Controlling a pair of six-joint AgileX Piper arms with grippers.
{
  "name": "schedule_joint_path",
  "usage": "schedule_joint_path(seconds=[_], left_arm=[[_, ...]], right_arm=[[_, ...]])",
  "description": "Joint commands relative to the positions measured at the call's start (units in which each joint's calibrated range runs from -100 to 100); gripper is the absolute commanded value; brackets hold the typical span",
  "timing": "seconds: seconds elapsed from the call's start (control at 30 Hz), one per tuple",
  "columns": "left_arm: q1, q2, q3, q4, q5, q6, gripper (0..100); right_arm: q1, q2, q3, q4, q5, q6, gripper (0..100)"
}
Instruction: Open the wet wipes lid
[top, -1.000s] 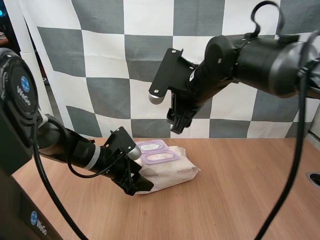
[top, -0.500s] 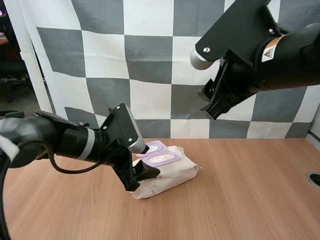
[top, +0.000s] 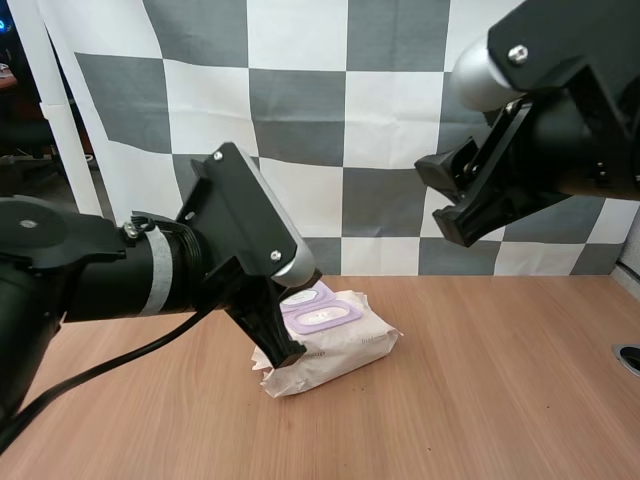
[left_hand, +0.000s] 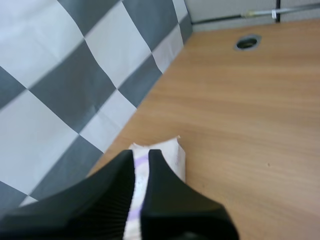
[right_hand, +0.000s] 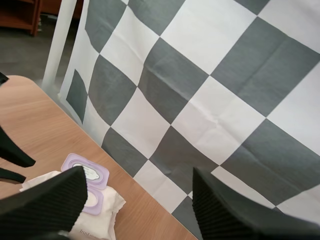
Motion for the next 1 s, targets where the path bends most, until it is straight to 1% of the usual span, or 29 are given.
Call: schedule_joint_path(seconds=[0.0,0.03,0.07,0.13,0.17,0.2,0.23,0.27,0.3,0.37,0.47,0.53,0.63,0.7,0.83,0.9,0.93,0.97], left_arm=[[-1.61,-24.9,-1.2,-0.9,0.0,-4.4,0],[-2.20,-25.7,-1.6,-0.8,0.0,-6.3,0],[-2.94,-26.7,-1.9,-0.3,0.0,-8.8,0],[-4.18,-28.6,-2.0,2.5,0.0,-13.9,0],[-4.75,-29.8,-2.0,5.3,0.0,-17.6,0],[-5.36,-31.8,-2.0,10.6,-11.2,-23.2,0],[-5.53,-32.4,-2.0,12.3,-12.6,-24.9,0],[-5.93,-34.3,-2.0,17.8,-19.5,-29.4,0],[-6.26,-36.2,-2.0,22.3,-26.5,-34.5,0],[-6.73,-36.3,-2.0,30.0,-34.7,-40.8,0],[-6.89,-36.3,-2.0,37.5,-40.0,-49.3,0],[-6.60,-36.3,-0.6,41.0,-44.3,-52.9,0],[-5.55,-36.3,2.9,47.2,-50.9,-55.6,0],[-5.47,-36.3,6.1,48.8,-52.2,-56.3,0],[-5.47,-36.3,13.0,48.9,-52.2,-56.1,0],[-5.47,-36.3,17.1,48.2,-54.0,-56.3,0],[-5.47,-36.3,19.0,47.8,-56.0,-56.7,0],[-5.56,-36.3,20.0,47.6,-57.6,-57.7,0]], right_arm=[[-1.0,-1.9,0.0,1.2,-0.1,0.0,100],[-1.6,-2.9,0.0,2.2,-0.1,0.0,100],[-1.9,-3.7,0.0,3.2,-0.1,0.0,94],[-2.9,-5.7,0.0,5.5,-0.1,0.0,78],[-3.4,-6.6,0.0,6.5,-0.1,0.0,65],[-4.0,-8.3,0.0,7.9,-0.1,0.0,43],[-4.3,-8.7,0.0,8.4,-0.3,0.0,32],[-4.5,-9.7,0.1,9.1,-0.5,0.0,18],[-4.9,-10.6,0.3,10.0,-1.5,0.0,0],[-5.4,-12.2,2.1,11.1,-5.9,0.0,0],[-5.9,-13.8,7.6,11.2,-14.4,0.0,0],[-6.0,-14.5,12.4,11.2,-21.2,0.0,0],[-6.0,-15.5,21.5,11.1,-34.6,0.0,0],[-6.0,-16.4,28.0,11.3,-43.6,0.0,0],[-6.4,-17.5,41.9,12.3,-58.8,0.0,0],[-6.6,-17.7,47.0,15.0,-63.8,0.0,0],[-6.6,-17.9,49.9,15.7,-66.3,0.0,0],[-6.6,-18.2,52.5,15.5,-66.3,0.0,0]])
